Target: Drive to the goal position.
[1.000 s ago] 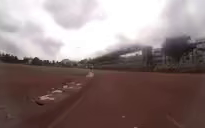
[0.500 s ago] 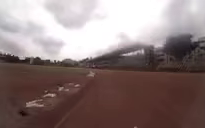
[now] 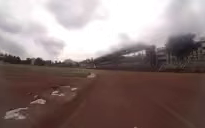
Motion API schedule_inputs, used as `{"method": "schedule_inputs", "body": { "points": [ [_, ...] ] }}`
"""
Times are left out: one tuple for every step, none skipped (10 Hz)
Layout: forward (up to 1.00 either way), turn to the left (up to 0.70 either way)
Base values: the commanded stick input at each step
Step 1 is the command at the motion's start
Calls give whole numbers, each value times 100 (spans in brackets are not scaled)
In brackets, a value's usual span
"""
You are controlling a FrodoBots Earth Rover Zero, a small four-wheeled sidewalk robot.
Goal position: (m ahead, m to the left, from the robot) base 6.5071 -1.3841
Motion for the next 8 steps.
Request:
{"method": "schedule_inputs", "body": {
  "points": [
    [100,0],
    [100,0],
    [100,0],
    [100,0],
    [100,0],
    [100,-34],
    [100,-38],
    [100,-40]
  ]
}}
